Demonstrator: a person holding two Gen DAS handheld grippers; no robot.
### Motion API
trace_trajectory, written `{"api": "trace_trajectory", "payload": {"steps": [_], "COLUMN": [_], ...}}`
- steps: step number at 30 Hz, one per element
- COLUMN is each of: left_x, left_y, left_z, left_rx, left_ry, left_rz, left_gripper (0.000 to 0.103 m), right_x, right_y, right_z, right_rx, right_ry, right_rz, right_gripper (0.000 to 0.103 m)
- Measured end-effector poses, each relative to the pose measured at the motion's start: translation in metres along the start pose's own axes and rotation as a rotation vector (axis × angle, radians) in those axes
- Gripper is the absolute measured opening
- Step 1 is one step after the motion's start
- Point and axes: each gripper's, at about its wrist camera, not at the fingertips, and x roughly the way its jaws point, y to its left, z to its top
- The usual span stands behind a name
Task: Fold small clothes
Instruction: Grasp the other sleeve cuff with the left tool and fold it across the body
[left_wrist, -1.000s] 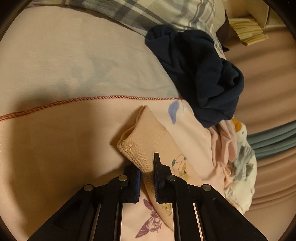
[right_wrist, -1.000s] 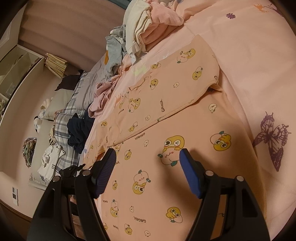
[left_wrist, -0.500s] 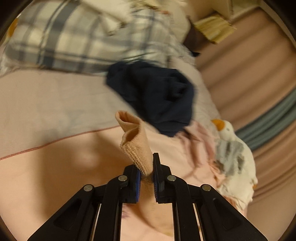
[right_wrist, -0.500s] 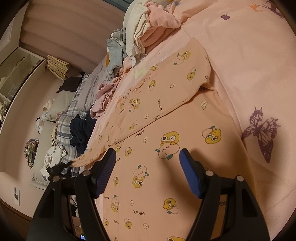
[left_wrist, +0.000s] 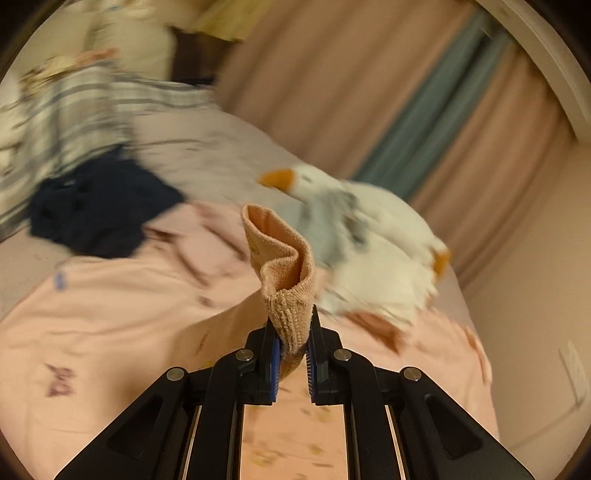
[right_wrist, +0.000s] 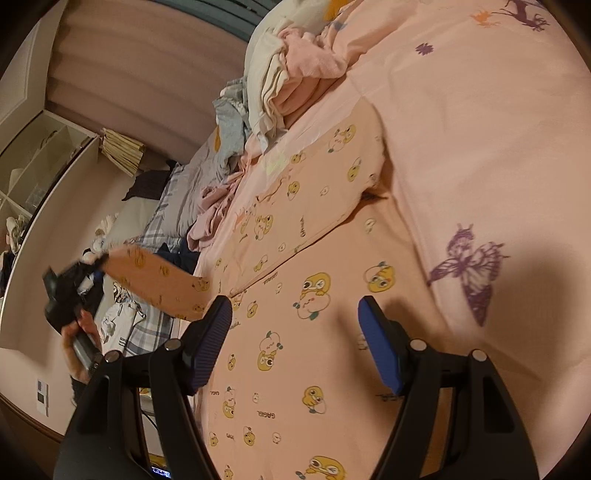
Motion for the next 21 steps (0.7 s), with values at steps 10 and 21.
{"api": "trace_trajectory", "payload": {"steps": [10,21], "left_x": [0.104,0.155], "left_y": [-0.103,-0.133], "left_z": [-0.099,-0.193], "left_rx": [0.225,0.331], "left_ry": [0.265,0.526], "left_rz": [-0.024,0.004], "left_gripper": [0.010,0.022], "right_x": [-0.026,-0.044], "right_y": [-0.020,-0.046], "right_z": [-0.002,-0.002], "right_rx": [0.007,0.057], "right_ry": [-0.036,-0.061], "right_rz": [-0.003,-0.037], "right_gripper": [0.072,0.072]}}
